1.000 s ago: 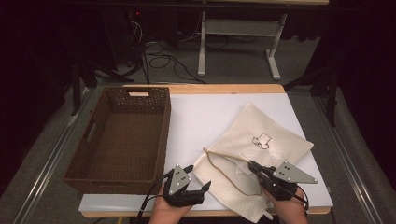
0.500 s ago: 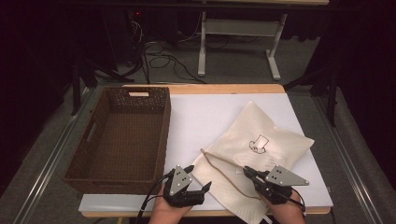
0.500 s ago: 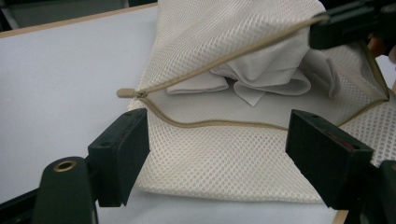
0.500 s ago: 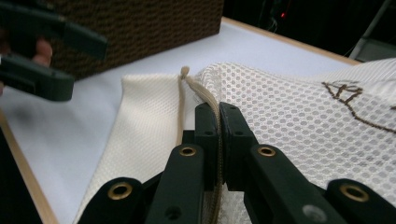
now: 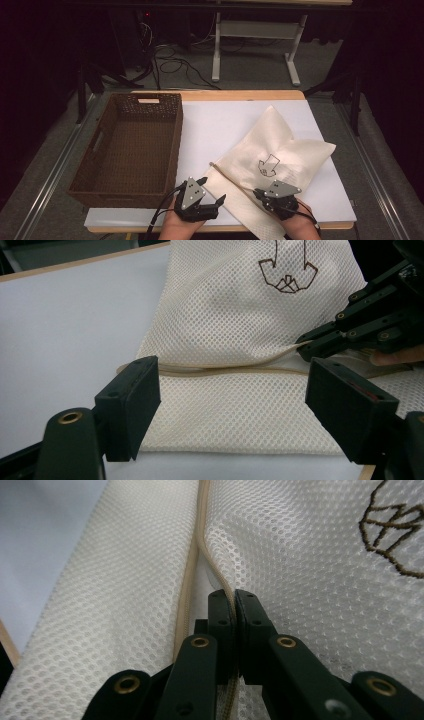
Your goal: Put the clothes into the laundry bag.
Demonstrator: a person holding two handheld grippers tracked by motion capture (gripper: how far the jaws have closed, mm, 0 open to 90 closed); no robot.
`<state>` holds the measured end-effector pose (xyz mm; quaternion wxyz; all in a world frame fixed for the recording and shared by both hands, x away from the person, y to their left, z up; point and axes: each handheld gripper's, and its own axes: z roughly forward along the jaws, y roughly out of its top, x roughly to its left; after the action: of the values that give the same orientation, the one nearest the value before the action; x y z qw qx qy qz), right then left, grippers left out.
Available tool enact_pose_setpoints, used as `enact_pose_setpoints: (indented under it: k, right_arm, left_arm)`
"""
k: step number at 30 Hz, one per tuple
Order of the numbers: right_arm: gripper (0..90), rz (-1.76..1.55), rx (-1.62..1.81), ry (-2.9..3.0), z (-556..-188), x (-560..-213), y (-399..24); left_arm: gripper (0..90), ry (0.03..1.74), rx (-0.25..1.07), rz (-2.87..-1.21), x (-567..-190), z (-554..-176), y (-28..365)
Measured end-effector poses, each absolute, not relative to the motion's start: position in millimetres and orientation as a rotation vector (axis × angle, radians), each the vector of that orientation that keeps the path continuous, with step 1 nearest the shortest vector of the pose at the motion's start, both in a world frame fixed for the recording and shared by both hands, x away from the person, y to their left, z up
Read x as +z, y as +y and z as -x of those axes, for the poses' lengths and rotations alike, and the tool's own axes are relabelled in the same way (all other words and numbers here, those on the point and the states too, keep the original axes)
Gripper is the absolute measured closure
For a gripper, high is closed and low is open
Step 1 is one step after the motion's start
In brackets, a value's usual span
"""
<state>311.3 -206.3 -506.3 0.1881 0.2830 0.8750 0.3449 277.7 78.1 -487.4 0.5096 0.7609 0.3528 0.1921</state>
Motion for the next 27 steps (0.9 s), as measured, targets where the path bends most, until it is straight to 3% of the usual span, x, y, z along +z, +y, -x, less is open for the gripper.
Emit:
enact_pose_setpoints:
  k: [9, 18, 27]
  right_arm:
    - [86.8, -0.814, 0.911, 2.479, -316.6, -512.0, -206.4]
    - [65.2, -0.84, 1.068, 2.465, -310.6, -500.0, -208.7]
    - [61.7, -0.858, 1.233, 2.229, -300.9, -464.3, -234.4]
  left_arm:
    - [22.5, 0.847, 0.459, -1.845, -489.0, -277.6, 76.5]
    - [22.6, 0.849, 0.461, -1.851, -489.6, -278.0, 76.7]
    - [22.7, 0.848, 0.461, -1.852, -489.8, -277.9, 76.3]
